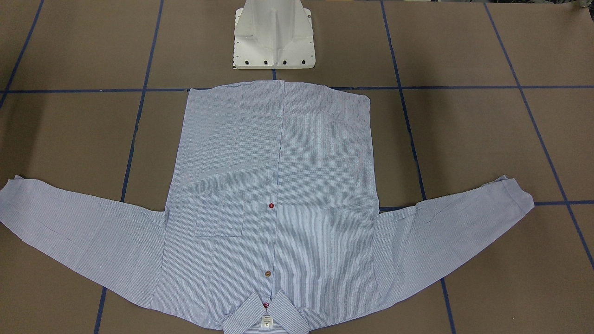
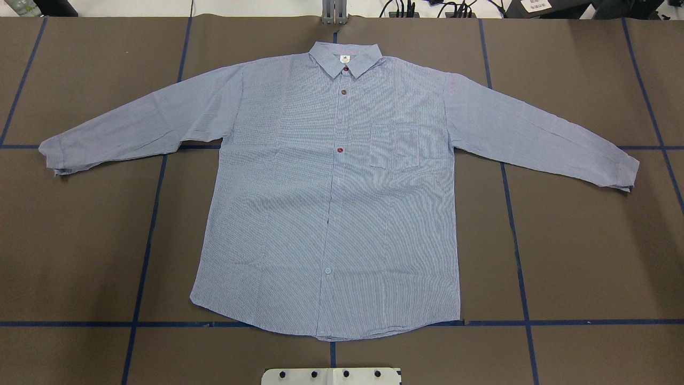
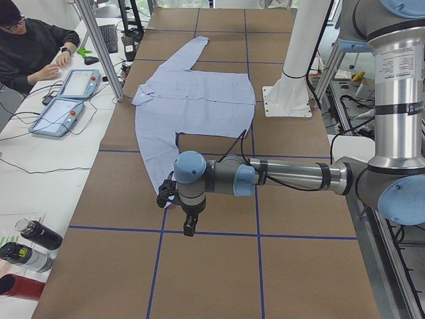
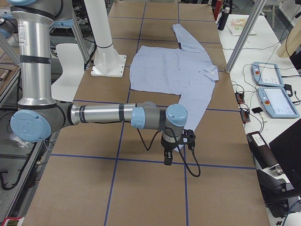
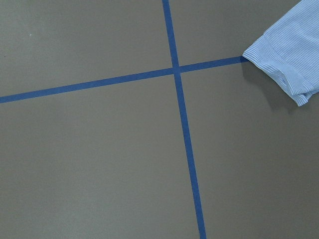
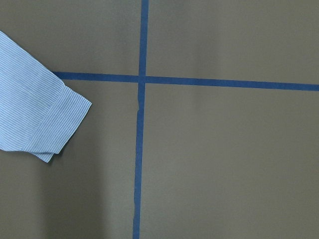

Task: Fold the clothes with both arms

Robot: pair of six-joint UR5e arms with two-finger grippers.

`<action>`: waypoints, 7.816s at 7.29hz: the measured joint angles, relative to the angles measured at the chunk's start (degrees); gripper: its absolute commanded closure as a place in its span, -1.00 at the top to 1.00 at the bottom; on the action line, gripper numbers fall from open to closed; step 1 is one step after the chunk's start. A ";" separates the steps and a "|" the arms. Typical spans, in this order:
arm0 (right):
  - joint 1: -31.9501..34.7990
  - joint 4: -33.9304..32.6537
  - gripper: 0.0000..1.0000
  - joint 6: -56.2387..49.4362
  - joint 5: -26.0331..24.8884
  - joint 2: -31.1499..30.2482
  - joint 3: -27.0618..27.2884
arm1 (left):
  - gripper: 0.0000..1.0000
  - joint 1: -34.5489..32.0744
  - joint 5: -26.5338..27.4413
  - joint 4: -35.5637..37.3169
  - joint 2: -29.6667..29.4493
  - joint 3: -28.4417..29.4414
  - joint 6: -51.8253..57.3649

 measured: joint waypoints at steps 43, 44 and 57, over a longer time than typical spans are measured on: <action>-33.88 25.07 -1.00 62.39 -14.20 27.78 -4.56 | 1.00 0.11 2.99 -4.50 -5.42 -3.22 -0.48; -37.97 22.48 -1.00 65.72 -18.96 34.25 -7.35 | 1.00 0.11 2.99 -4.50 -5.42 -3.19 -0.46; -57.26 21.81 0.96 74.53 -39.80 74.82 -44.72 | 1.00 0.12 2.90 -4.66 -5.58 -2.13 -0.39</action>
